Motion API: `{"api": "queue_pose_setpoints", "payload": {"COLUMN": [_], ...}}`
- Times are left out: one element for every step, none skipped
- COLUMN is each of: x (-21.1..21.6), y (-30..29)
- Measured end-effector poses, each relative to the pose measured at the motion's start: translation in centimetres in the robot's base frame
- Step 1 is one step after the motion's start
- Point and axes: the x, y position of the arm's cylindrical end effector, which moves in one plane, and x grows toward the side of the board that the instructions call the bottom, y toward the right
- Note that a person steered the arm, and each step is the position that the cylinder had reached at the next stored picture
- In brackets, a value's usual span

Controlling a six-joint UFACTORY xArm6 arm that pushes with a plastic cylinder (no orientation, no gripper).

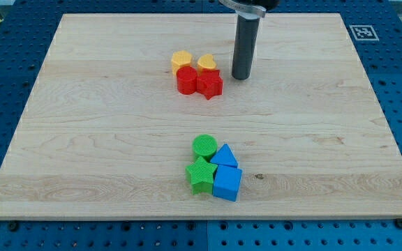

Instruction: Place the arm to the right of the yellow heart

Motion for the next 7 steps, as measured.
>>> {"api": "queue_pose_setpoints", "payload": {"x": [-0.4,-0.9,-1.5,-2.0,-2.5,-2.8,-3.2], "y": [0.0,0.0,0.0,0.0,0.0,0.0,0.0]}}
